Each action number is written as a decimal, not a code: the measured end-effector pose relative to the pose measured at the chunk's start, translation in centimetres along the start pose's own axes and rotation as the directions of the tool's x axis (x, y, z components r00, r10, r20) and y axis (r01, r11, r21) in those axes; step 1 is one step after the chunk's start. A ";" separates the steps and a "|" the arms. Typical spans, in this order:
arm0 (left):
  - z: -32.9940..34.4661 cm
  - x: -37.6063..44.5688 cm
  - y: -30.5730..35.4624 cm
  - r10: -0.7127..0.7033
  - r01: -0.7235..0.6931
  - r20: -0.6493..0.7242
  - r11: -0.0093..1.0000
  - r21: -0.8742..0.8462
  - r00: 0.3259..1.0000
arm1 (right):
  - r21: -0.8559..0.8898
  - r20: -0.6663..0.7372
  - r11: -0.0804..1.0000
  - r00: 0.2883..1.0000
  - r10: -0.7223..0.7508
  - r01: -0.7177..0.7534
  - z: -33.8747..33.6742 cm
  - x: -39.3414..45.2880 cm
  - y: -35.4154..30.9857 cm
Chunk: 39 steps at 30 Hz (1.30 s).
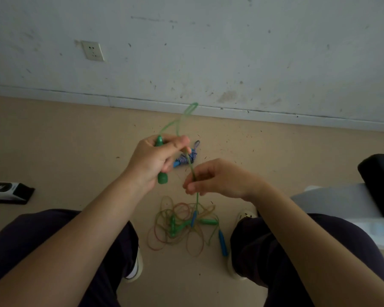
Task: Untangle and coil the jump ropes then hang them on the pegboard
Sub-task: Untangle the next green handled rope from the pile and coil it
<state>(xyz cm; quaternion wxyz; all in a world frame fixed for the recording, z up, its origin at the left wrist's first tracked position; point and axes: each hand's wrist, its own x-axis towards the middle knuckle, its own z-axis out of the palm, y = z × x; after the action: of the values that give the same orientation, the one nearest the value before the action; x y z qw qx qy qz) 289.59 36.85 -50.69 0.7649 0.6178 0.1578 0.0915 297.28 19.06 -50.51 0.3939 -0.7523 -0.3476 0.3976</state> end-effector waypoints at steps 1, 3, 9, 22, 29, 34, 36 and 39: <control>-0.4 0.2 0.1 0.020 -0.022 -0.086 1.000 -0.020 0.996 | -0.078 -0.002 0.997 1.000 0.012 -0.012 0.0 0.1 0.1; -1.5 0.5 0.5 0.044 -0.061 -0.258 0.997 -0.057 0.965 | -0.210 -0.058 0.977 0.998 0.029 -0.040 -0.4 0.0 0.3; -1.7 0.1 0.1 -0.130 0.117 0.007 0.911 0.396 0.992 | 0.183 -0.295 0.976 0.954 -0.058 0.116 -1.9 -0.4 -0.3; -3.0 0.5 1.7 -0.204 0.041 0.194 0.783 0.621 0.960 | 0.325 -0.627 0.945 0.755 0.191 0.031 -3.1 -0.6 0.4; -3.1 0.2 2.0 -0.198 -0.023 0.242 0.726 0.687 0.950 | -0.052 -0.675 0.984 0.732 0.093 -0.173 -3.9 -1.1 1.0; -1.8 -0.2 1.4 -0.200 -0.048 0.368 0.823 0.565 0.908 | -0.191 -0.530 0.972 0.819 -0.221 0.139 -2.0 -1.2 -0.8; -1.2 -0.4 0.7 -0.200 -0.029 0.378 0.853 0.521 0.904 | -0.077 -0.366 0.977 0.906 -0.215 0.201 -0.7 -1.0 -1.3; -0.9 -0.1 0.2 -0.211 0.003 0.342 0.855 0.519 0.916 | 0.009 -0.245 0.991 0.961 -0.127 0.133 0.2 -0.5 -1.2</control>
<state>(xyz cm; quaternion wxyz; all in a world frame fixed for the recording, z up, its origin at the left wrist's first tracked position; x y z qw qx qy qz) 289.18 37.70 -50.68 0.5947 0.7928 0.0568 -0.1204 296.66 19.22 -49.37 0.4682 -0.7661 -0.3400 0.2797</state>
